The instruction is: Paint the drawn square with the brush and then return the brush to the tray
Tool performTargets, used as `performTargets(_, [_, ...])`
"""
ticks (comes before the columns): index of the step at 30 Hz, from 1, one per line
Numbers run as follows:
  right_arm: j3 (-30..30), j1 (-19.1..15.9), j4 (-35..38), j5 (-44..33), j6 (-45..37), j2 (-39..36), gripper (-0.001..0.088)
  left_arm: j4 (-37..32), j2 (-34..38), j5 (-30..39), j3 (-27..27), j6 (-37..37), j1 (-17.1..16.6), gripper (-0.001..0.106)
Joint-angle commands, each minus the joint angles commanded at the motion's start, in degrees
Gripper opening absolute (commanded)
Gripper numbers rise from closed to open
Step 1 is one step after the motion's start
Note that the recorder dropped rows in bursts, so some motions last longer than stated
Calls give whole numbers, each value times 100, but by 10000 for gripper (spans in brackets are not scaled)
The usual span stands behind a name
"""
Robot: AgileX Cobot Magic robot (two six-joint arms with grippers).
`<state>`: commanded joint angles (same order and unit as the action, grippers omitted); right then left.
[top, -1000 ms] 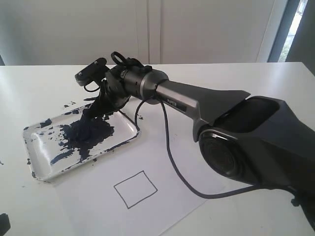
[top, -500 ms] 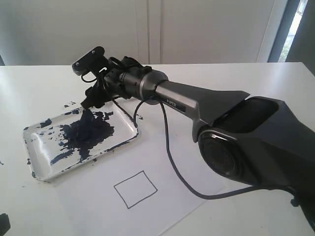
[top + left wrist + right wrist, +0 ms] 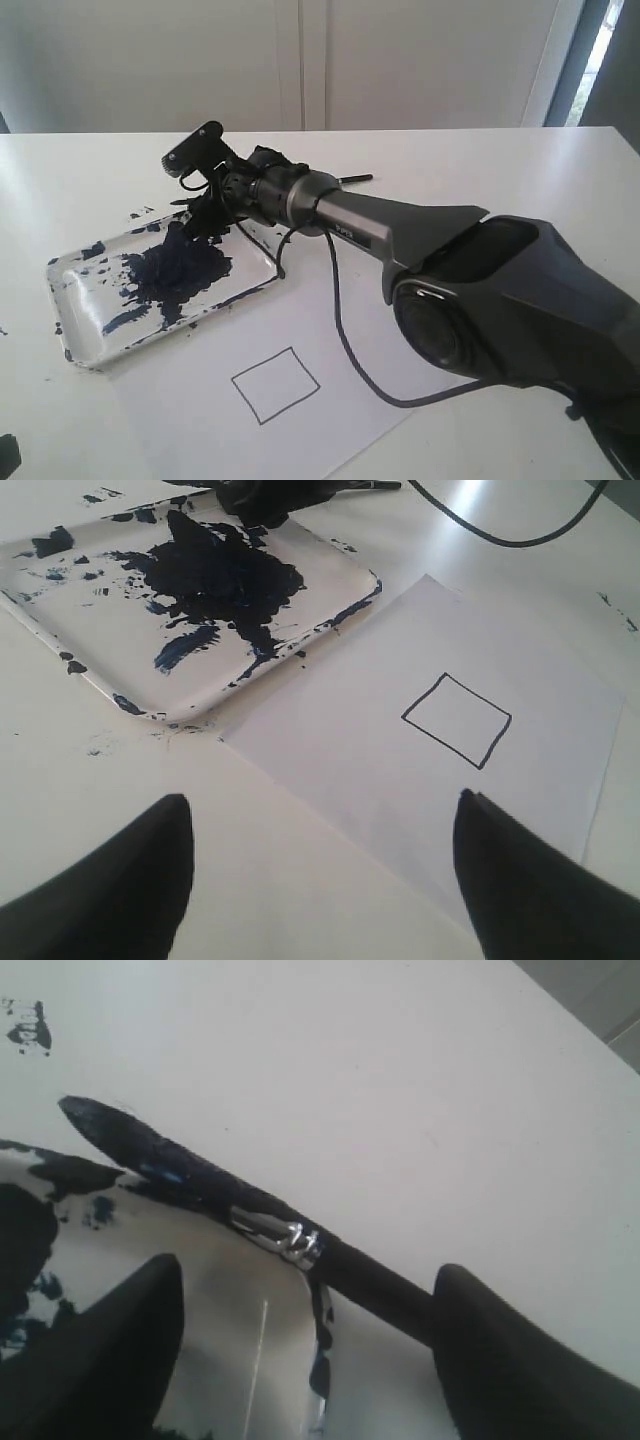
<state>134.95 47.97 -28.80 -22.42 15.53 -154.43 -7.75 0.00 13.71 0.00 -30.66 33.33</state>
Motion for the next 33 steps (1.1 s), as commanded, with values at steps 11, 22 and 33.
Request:
performTargets(11, [55, -66, 257, -381, 236, -105, 431, 0, 0, 0, 0, 0, 0, 749])
performTargets(22, [55, -55, 826, -362, 228, -132, 198, 0, 0, 0, 0, 0, 0, 749])
performTargets(33, [55, 132, 3065, -408, -1268, -132, 120, 0, 0, 0, 0, 0, 0, 749])
